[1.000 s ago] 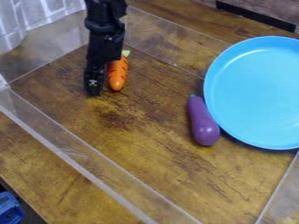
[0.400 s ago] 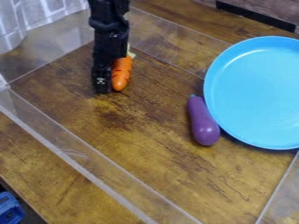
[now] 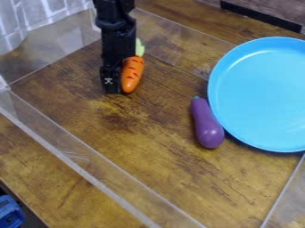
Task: Move the carrot to the right side
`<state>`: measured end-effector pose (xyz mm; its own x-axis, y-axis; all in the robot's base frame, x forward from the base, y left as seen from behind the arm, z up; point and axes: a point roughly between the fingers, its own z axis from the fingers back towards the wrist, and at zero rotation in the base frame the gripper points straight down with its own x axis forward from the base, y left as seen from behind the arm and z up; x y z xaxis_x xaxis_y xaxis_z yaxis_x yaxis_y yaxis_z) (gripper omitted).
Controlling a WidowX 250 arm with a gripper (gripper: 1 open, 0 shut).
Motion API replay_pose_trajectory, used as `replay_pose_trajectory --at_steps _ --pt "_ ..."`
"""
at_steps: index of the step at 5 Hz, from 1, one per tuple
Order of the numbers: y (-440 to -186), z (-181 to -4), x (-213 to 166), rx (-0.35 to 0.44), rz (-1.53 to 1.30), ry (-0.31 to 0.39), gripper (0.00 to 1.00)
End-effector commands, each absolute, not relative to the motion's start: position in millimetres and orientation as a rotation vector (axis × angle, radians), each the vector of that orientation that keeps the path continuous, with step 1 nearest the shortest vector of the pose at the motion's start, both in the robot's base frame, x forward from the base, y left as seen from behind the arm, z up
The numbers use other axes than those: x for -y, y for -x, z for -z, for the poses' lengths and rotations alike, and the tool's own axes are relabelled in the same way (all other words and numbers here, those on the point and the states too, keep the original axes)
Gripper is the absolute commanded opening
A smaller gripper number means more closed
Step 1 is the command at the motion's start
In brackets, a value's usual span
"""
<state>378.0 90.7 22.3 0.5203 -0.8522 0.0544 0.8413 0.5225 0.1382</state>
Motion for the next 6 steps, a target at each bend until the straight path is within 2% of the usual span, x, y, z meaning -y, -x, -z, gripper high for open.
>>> replay_pose_trajectory --at_steps 1,2,5,6 --pt "-386.0 -28.5 -90.0 0.174 1.059 -0.118 1.0" --pt "-385.0 -31.4 -96.1 0.184 1.032 -0.12 0.0" --pt "-389.3 -24.1 -110.2 0.207 1.03 -0.126 0.0" --pt "-394.6 -26.0 -102.5 0.208 0.95 -0.135 0.0"
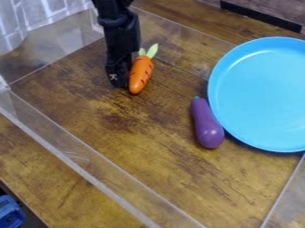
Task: Move the carrot to the right side
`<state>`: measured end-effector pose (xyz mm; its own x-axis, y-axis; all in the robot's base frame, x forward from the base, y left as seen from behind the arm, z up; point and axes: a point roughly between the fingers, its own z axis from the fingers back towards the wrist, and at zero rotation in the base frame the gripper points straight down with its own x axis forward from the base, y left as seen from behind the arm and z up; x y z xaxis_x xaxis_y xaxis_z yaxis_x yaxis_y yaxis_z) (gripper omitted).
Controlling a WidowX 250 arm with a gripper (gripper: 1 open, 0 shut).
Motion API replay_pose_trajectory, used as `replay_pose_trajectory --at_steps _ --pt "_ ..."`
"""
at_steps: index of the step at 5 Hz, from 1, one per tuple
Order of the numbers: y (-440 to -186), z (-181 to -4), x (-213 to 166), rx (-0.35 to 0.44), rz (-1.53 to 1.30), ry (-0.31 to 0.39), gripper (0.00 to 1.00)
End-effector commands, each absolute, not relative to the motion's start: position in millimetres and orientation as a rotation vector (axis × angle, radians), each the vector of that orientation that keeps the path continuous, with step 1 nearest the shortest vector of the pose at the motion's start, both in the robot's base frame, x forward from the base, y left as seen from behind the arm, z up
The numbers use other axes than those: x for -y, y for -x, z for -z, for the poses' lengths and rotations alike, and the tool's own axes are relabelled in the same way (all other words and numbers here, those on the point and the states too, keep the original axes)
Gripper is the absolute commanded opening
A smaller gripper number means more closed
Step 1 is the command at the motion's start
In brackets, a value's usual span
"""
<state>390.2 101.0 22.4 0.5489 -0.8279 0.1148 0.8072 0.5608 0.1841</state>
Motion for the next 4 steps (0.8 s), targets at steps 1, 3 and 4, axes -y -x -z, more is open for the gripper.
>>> replay_pose_trajectory --at_steps 1,3,4 --pt "-399.9 -28.9 -95.2 0.209 0.871 -0.144 0.0" --pt "-400.1 -30.3 -75.2 0.223 0.768 -0.151 1.0" --pt "-395.5 -26.5 -63.5 0.226 0.742 -0.151 0.0"
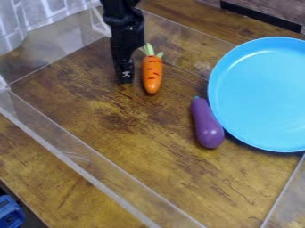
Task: Move the carrot to the right side
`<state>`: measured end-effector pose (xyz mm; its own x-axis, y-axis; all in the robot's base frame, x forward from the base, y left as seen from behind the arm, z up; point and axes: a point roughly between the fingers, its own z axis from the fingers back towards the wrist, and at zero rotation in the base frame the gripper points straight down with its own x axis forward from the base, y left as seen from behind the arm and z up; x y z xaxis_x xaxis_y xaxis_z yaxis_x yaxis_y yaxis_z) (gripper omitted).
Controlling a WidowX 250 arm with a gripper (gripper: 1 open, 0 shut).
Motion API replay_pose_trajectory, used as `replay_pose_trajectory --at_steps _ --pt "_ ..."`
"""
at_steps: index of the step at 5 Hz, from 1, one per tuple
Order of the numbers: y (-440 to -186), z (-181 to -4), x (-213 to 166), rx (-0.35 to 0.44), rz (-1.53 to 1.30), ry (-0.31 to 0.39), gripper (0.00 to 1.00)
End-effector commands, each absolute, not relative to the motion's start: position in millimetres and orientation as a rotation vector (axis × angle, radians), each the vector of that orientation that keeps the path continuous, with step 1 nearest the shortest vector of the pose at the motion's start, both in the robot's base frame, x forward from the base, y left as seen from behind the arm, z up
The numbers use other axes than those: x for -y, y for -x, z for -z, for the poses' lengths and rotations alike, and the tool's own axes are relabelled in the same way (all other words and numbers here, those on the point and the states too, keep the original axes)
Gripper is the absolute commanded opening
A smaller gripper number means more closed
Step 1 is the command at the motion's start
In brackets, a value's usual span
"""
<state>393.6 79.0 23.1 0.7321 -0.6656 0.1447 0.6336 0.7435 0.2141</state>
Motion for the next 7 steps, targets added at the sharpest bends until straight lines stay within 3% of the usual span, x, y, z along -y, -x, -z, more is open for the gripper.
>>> replay_pose_trajectory --at_steps 1,3,4,5,6,7 --pt "-404.6 -22.2 -57.1 0.239 0.777 -0.148 0.0" --pt "-416.5 -13.2 -45.0 0.261 0.832 -0.144 0.0" --pt "-421.2 -8.7 -39.1 0.282 0.854 -0.145 1.0" --pt "-427.7 -3.8 -44.5 0.292 0.806 -0.154 1.0" --pt "-434.2 0.4 -54.0 0.295 0.777 -0.149 0.0" --pt "-437.2 6.1 -63.3 0.299 0.748 -0.145 0.0"
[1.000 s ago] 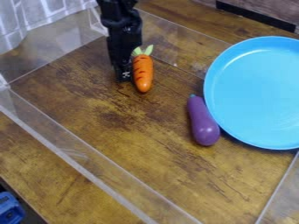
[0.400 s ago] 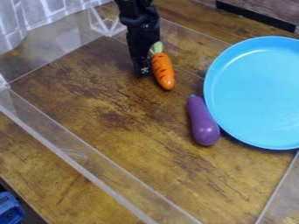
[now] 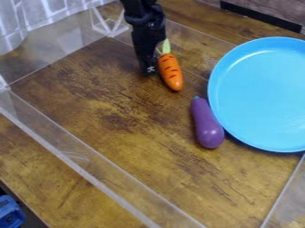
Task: Move the carrot to the right side
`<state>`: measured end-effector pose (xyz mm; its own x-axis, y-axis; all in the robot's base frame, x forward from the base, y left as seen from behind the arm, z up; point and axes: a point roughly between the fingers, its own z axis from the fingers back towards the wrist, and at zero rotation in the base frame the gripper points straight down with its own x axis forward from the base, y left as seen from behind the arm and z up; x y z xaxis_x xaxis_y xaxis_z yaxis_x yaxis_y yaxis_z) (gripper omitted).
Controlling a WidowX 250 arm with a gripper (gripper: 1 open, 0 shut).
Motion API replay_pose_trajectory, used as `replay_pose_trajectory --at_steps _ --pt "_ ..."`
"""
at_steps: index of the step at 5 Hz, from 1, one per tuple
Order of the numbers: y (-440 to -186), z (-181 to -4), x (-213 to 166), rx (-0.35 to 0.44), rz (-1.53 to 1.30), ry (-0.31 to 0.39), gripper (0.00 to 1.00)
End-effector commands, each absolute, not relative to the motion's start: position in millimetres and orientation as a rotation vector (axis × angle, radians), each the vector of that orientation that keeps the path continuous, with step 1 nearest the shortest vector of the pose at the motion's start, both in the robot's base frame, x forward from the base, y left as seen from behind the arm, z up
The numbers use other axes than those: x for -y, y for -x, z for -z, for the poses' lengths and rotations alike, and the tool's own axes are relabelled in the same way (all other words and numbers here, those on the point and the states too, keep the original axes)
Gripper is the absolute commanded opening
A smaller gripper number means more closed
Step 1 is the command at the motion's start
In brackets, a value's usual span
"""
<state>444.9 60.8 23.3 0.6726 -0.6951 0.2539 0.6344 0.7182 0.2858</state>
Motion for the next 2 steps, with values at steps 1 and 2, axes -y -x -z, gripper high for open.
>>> replay_pose_trajectory --at_steps 1,2 --pt "-434.0 2.6 -72.4 0.305 0.744 -0.148 1.0" --pt "-431.0 -1.8 -81.7 0.307 0.739 -0.15 1.0"
